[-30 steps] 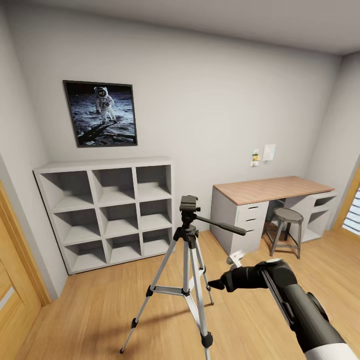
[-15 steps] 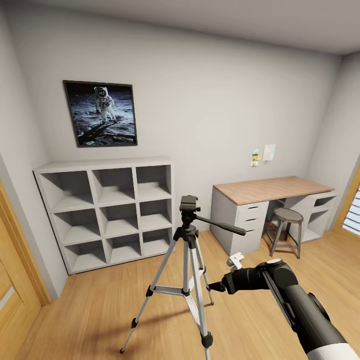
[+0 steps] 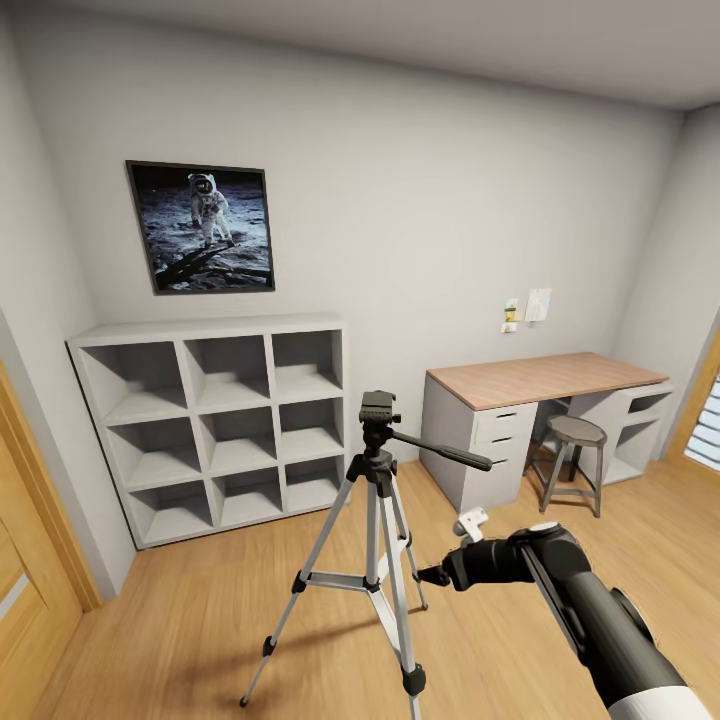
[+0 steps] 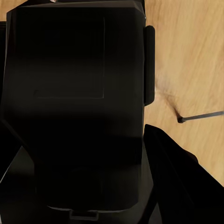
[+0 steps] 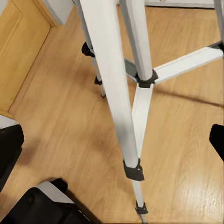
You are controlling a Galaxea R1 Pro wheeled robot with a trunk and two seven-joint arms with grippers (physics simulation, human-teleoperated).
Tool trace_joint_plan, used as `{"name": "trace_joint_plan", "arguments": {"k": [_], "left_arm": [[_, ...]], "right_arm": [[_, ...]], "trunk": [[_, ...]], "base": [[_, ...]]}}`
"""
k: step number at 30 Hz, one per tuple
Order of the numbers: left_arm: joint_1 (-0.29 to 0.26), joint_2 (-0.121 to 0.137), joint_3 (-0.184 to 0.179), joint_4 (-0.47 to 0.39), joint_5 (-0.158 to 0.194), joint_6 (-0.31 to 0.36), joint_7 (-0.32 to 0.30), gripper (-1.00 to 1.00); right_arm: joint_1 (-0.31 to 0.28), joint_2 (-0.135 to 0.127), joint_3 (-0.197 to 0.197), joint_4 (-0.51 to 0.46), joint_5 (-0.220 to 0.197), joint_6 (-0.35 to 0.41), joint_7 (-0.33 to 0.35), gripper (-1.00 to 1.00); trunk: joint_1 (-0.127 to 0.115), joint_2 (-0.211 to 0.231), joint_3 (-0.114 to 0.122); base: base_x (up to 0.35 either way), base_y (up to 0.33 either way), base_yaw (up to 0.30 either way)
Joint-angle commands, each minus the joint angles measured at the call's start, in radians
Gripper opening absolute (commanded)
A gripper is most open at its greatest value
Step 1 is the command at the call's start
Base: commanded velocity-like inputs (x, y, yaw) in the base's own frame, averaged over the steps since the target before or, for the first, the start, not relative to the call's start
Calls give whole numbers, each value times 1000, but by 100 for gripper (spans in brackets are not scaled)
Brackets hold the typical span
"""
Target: Attach the digital camera to the camera tripod in the bedroom.
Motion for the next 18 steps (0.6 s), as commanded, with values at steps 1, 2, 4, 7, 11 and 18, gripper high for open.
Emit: {"name": "trace_joint_plan", "arguments": {"k": [1, 2, 4, 7, 11, 18], "left_arm": [[0, 0, -8, 1, 8, -1, -4, -100], [0, 0, -8, 1, 8, -1, -4, -100], [0, 0, -8, 1, 8, -1, -4, -100], [0, 0, -9, 1, 8, -1, -4, -100], [0, -1, -10, 1, 8, -1, -4, -100], [0, -1, -10, 1, 8, -1, -4, -100]], "right_arm": [[-1, 2, 2, 23, 10, -13, -4, 100], [-1, 4, 3, 36, 9, -21, -10, 100], [-1, 18, 4, 77, 11, -50, -20, 100], [-1, 46, 4, 117, 13, -92, -27, 100], [-1, 80, 3, 145, 5, -154, -31, 100], [-1, 86, 4, 161, 0, -169, -31, 100]], "trunk": [[0, -1, 0], [0, -1, 0], [0, -1, 0], [0, -1, 0], [0, -1, 0], [0, -1, 0]], "base": [[0, 0, 0], [0, 0, 0], [0, 0, 0], [0, 0, 0], [0, 0, 0], [0, 0, 0]]}}
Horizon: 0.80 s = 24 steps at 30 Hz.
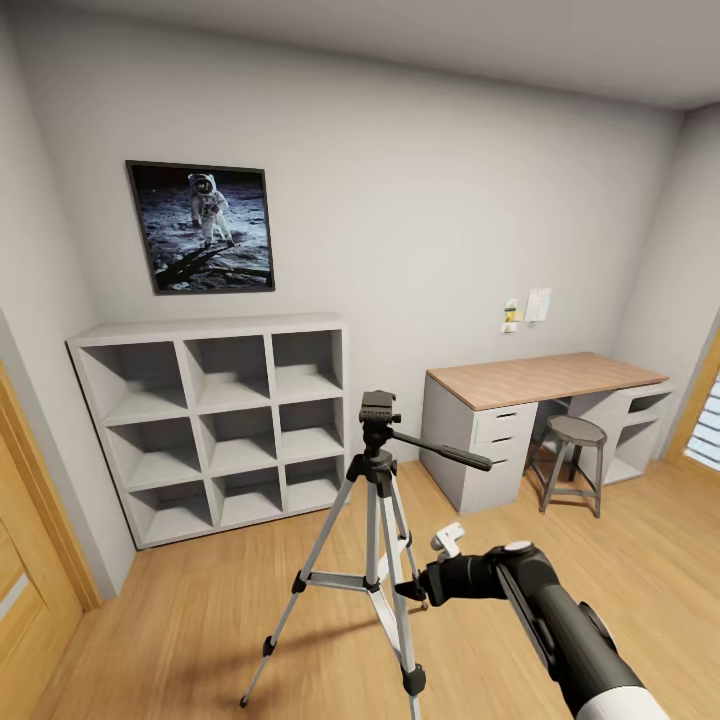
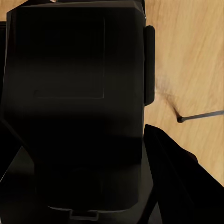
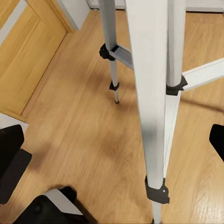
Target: Attach the digital camera to the camera tripod in the bedroom.
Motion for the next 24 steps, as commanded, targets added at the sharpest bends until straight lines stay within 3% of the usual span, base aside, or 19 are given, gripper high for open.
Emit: {"name": "trace_joint_plan", "arguments": {"k": [1, 13, 24], "left_arm": [[0, 0, -8, 0, 8, -1, -4, -100], [0, 0, -8, 1, 8, -1, -4, -100], [0, 0, -9, 0, 8, -1, -4, -100]], "right_arm": [[0, 0, 1, 6, 10, -2, 8, 100], [0, 23, -1, 135, 15, -173, 8, 100], [0, 22, -4, 124, 15, -158, 13, 100]], "trunk": [[0, -1, 0], [0, -1, 0], [0, -1, 0]], "base": [[0, 0, 0], [0, 0, 0], [0, 0, 0]]}}
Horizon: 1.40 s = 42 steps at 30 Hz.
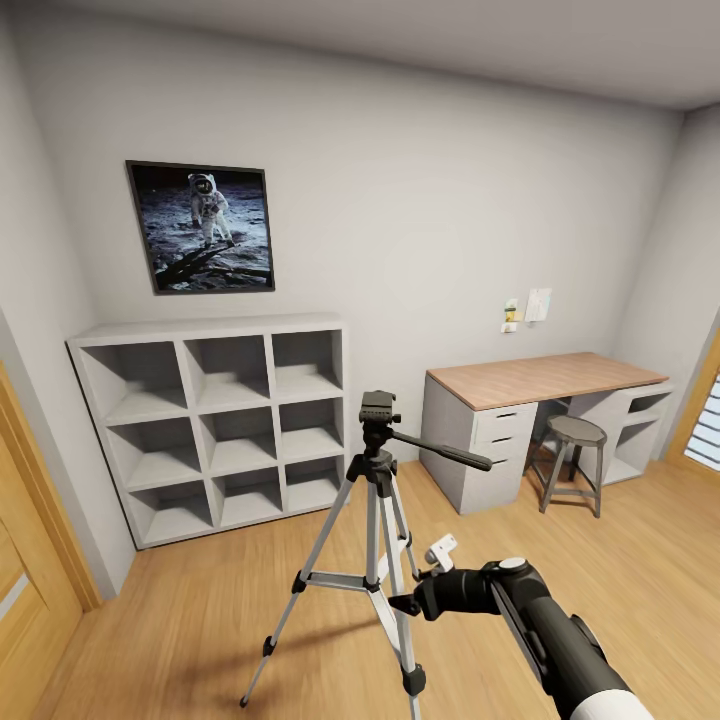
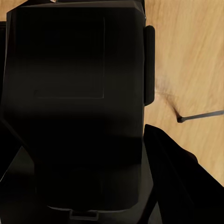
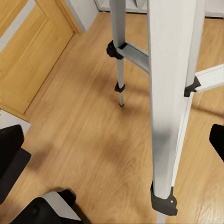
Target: Attach the digital camera to the camera tripod in the bedroom.
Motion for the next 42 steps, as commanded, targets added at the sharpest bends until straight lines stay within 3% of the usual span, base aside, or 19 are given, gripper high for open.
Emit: {"name": "trace_joint_plan", "arguments": {"k": [1, 10, 22, 31, 42], "left_arm": [[0, 0, -8, 1, 8, -1, -4, -100], [0, 0, -7, 1, 8, -1, -4, -100], [0, 2, -7, 1, 8, -1, -4, -100], [0, 2, -7, 1, 8, -1, -4, -100], [0, 2, -7, 1, 8, -1, -4, -100]], "right_arm": [[0, 0, 0, -1, 8, 8, 5, 100], [0, -6, -4, -3, 6, 70, 10, 100], [0, -20, -41, -157, -10, 236, 42, 100], [0, -41, -112, -186, -2, 252, 39, 100], [0, -59, -121, -192, 4, 254, 41, 100]], "trunk": [[0, -1, 0], [0, -1, -8], [0, -1, -26], [0, -1, -40], [0, -1, -58]], "base": [[0, 0, 0], [0, 0, 0], [0, 0, 0], [0, 0, 0], [0, 0, 0]]}}
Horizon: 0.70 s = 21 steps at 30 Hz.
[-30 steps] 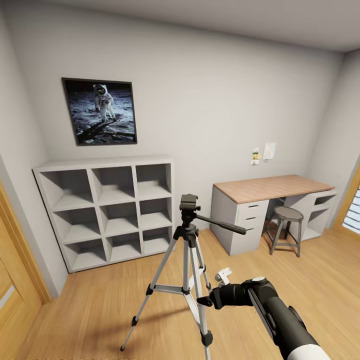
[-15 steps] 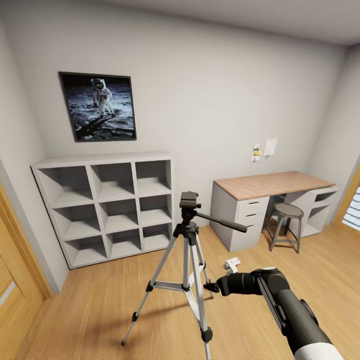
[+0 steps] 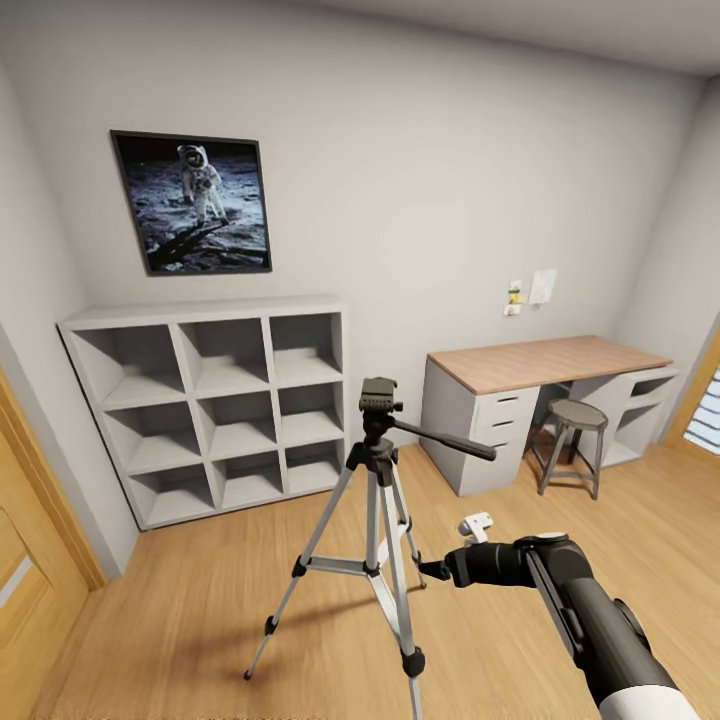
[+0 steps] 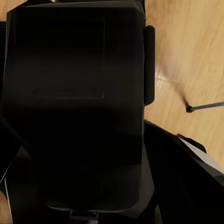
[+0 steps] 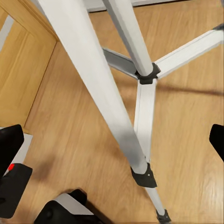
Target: Attach the digital camera to the camera tripod in the bedroom.
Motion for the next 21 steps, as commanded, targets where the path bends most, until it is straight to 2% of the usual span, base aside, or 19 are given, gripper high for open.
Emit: {"name": "trace_joint_plan", "arguments": {"k": [1, 21], "left_arm": [[0, 0, -9, 1, 8, -1, -4, -100], [0, 2, -8, 1, 7, -1, -4, -100]], "right_arm": [[-1, -5, -1, -2, 10, 2, 9, 100], [-1, -17, 0, -3, 10, 3, 10, 100]], "trunk": [[0, -1, -2], [0, -1, -35]], "base": [[0, 0, 0], [0, 0, 0]]}}
